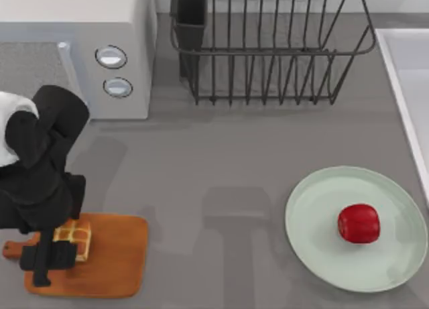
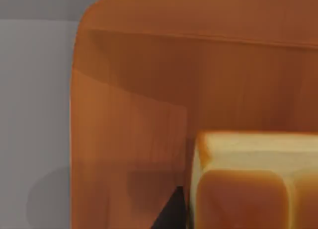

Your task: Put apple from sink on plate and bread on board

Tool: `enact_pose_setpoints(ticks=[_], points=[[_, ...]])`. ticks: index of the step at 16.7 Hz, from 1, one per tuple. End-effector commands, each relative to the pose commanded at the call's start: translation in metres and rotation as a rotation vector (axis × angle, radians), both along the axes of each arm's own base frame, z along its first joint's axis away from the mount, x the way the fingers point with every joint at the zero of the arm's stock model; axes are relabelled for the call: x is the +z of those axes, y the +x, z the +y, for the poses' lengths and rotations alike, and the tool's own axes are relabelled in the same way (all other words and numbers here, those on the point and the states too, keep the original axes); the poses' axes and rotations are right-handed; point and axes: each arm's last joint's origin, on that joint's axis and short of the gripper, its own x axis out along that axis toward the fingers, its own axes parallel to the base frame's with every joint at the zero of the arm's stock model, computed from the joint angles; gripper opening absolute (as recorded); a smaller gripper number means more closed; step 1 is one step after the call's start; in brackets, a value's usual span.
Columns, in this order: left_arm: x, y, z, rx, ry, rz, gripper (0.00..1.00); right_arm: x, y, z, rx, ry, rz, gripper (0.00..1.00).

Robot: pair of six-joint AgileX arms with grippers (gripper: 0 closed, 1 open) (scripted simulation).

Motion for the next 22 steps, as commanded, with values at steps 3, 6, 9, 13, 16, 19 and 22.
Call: enact_pose_setpoints(ticks=[3,6,9,13,16,19,22], points=[[0.0,0.0,0.0,0.0,0.0,0.0,0.0,0.0,0.0,0.0,0.0,0.0,0.0,1.0],[0.0,0.0,0.0,0.0,0.0,0.0,0.23,0.0,0.0,0.0,0.0,0.0,0.0,1.0],[0.0,0.0,0.0,0.0,0.0,0.0,0.45,0.0,0.0,0.0,0.0,0.0,0.0,1.0],[0.0,0.0,0.0,0.0,0.0,0.0,0.75,0.0,0.0,0.0,0.0,0.0,0.0,1.0],[0.0,0.0,0.0,0.0,0.0,0.0,0.98,0.0,0.0,0.0,0.0,0.0,0.0,1.0],[0.0,0.0,0.0,0.0,0.0,0.0,1.0,0.0,0.0,0.0,0.0,0.0,0.0,1.0],[0.0,0.0,0.0,0.0,0.0,0.0,1.0,0.0,0.0,0.0,0.0,0.0,0.0,1.0]])
